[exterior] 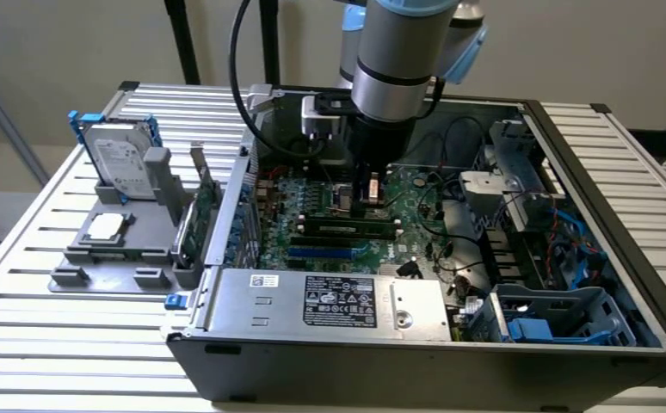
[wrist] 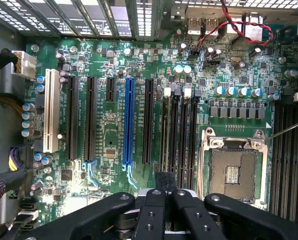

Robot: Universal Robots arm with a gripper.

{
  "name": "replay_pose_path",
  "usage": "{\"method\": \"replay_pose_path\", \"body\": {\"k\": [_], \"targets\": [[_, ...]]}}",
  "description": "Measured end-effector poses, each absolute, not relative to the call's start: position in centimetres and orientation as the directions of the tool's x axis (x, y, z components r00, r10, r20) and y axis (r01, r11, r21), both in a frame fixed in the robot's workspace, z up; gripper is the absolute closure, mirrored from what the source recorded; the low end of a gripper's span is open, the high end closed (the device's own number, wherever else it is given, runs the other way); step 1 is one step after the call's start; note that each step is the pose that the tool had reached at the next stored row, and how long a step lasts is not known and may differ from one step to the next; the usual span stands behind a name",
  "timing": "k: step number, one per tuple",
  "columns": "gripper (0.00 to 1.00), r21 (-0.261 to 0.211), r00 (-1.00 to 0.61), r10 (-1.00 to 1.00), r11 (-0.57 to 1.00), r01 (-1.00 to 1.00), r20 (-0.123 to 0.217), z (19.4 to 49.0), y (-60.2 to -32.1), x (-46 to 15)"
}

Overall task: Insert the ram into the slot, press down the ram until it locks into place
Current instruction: 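Press down the ram until it locks into place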

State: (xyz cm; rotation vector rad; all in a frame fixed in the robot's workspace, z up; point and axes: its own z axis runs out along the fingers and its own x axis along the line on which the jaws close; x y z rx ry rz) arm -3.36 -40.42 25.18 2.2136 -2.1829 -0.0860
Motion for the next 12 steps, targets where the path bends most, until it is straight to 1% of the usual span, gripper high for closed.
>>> {"method": "replay_pose_path", "body": {"k": [7, 12], "targets": [[0.89, 0.061, 0.013, -1.000, -0.014, -0.998, -0.017, 25.17, -40.42, -3.37], [0.89, 0.053, 0.014, -1.000, -0.014, -0.999, -0.017, 24.41, -40.32, -3.65]]}}
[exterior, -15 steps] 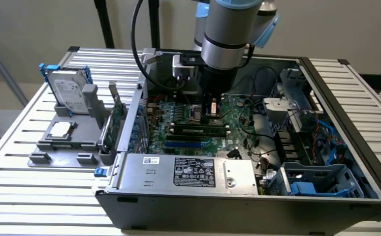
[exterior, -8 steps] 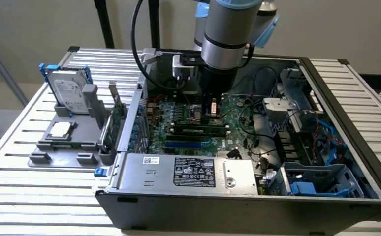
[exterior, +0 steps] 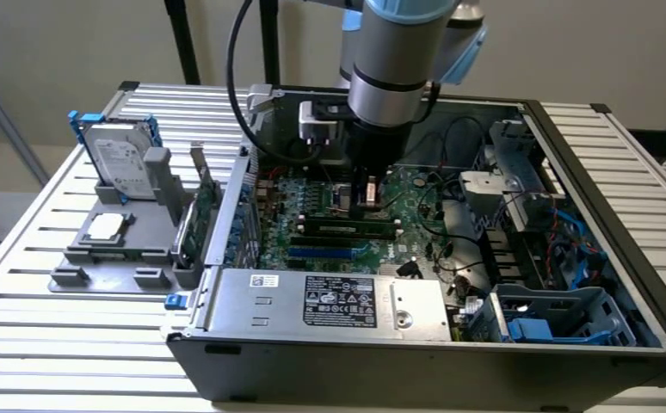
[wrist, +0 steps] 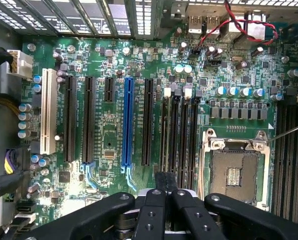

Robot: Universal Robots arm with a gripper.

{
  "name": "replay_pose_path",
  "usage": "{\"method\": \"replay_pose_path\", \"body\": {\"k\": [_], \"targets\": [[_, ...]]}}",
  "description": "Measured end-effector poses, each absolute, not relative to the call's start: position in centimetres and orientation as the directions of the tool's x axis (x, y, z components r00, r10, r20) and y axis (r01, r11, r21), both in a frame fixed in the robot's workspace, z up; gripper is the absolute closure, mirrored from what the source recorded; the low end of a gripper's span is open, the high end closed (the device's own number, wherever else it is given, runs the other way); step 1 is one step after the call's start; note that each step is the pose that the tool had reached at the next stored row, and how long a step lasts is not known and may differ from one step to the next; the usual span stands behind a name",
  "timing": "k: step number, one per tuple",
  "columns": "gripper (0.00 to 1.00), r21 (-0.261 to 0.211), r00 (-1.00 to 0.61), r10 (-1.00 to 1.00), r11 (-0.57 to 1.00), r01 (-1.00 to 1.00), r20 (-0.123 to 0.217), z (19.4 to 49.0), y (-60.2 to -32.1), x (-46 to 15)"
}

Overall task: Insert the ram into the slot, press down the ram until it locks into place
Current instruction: 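Press down the ram until it locks into place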

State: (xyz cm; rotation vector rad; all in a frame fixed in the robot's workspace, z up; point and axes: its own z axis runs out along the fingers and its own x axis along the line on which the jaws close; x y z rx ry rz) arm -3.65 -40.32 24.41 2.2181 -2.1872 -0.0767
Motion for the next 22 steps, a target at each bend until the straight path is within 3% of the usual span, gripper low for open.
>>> {"method": "replay_pose_path", "body": {"k": [22], "targets": [[0.89, 0.041, 0.014, -1.000, -0.014, -0.999, -0.015, 22.6, -39.8, -3.9]]}}
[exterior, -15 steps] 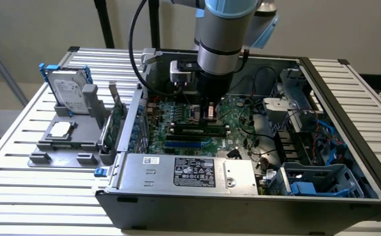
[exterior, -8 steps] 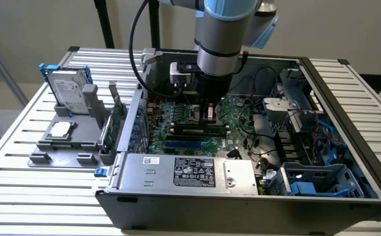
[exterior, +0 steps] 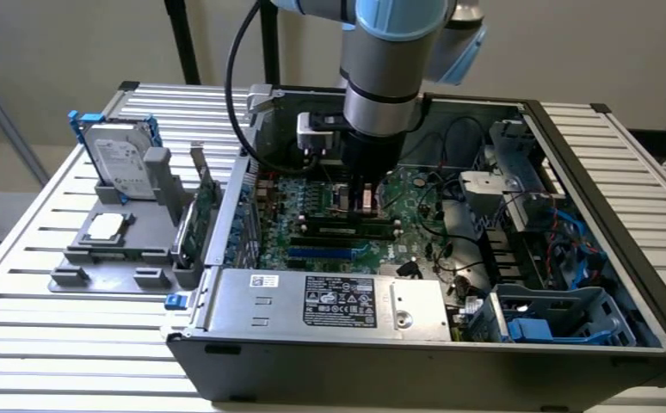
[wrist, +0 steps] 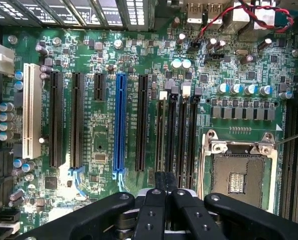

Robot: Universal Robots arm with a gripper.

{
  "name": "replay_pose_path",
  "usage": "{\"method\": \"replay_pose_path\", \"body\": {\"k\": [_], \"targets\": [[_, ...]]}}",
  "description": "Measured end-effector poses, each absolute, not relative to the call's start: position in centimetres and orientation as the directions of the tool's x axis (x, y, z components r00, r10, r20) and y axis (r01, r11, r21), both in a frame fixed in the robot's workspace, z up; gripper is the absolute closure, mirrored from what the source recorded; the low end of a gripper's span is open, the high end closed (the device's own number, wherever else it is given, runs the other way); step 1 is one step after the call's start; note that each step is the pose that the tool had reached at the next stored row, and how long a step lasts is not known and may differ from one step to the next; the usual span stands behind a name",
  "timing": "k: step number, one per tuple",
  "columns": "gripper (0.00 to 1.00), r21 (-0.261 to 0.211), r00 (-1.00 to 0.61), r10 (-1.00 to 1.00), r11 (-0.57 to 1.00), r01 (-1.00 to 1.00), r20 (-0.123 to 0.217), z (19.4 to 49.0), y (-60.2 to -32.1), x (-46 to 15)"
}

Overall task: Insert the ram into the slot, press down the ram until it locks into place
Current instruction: 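Press down the ram until it locks into place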

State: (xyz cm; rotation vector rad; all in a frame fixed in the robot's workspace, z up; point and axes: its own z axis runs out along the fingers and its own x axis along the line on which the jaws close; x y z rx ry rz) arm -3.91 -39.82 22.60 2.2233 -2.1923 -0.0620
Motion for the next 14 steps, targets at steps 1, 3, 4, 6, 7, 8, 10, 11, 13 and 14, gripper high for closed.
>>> {"method": "replay_pose_path", "body": {"k": [1, 3, 4, 6, 7, 8, 10, 11, 13, 14], "targets": [[0.89, 0.040, 0.014, -1.000, -0.014, -0.999, -0.018, 22.9, -39.8, -3.9], [0.89, 0.041, 0.014, -1.000, -0.014, -0.999, -0.017, 23.9, -39.8, -3.9], [0.89, 0.041, 0.014, -1.000, -0.014, -0.999, -0.017, 24.3, -39.8, -3.8], [0.89, 0.042, 0.014, -1.000, -0.014, -0.999, -0.017, 25.2, -39.8, -3.7], [0.89, 0.042, 0.014, -1.000, -0.014, -0.999, -0.017, 25.5, -39.8, -3.7], [0.89, 0.042, 0.014, -1.000, -0.014, -0.999, -0.017, 25.5, -39.8, -3.7], [0.89, 0.042, 0.014, -1.000, -0.014, -0.999, -0.016, 25.5, -39.8, -3.7], [0.89, 0.042, 0.014, -1.000, -0.014, -0.999, -0.016, 25.5, -39.8, -3.7], [0.89, 0.042, 0.014, -1.000, -0.014, -0.999, -0.016, 25.5, -39.8, -3.7], [0.89, 0.042, 0.014, -1.000, -0.014, -0.999, -0.016, 25.5, -39.8, -3.7]]}}
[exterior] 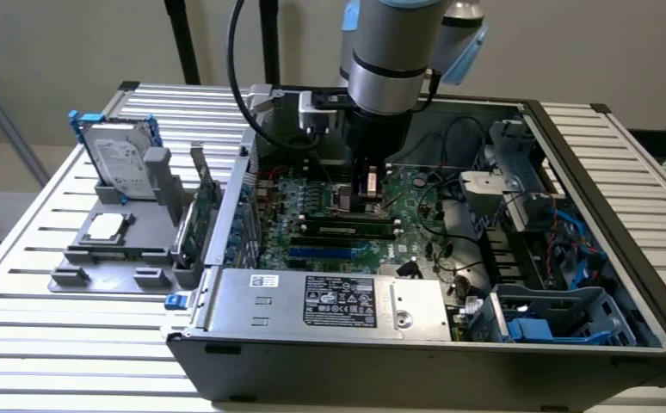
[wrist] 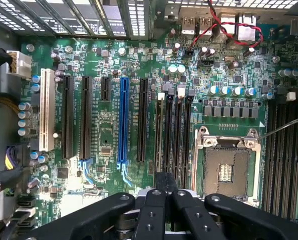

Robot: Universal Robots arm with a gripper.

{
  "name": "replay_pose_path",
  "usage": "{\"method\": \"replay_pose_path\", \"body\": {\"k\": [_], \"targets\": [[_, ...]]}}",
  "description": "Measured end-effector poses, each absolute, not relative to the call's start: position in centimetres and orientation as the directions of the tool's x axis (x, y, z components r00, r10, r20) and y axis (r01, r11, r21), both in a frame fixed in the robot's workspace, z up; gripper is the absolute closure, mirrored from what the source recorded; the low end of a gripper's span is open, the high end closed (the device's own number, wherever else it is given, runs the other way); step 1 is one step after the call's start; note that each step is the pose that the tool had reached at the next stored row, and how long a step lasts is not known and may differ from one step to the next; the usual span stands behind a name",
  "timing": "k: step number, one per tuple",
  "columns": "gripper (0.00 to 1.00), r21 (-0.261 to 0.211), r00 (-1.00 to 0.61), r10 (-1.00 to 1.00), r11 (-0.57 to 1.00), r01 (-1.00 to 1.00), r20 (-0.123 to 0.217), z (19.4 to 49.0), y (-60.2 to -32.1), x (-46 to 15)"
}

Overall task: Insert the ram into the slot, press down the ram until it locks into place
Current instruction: 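Press down the ram until it locks into place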

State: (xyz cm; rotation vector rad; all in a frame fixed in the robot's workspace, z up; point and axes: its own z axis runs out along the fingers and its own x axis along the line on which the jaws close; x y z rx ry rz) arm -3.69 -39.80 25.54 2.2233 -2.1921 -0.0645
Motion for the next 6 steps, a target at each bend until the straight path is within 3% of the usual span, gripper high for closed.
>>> {"method": "replay_pose_path", "body": {"k": [6], "targets": [[0.89, 0.042, 0.014, -1.000, -0.015, -0.999, -0.016, 25.54, -39.80, -3.69]]}}
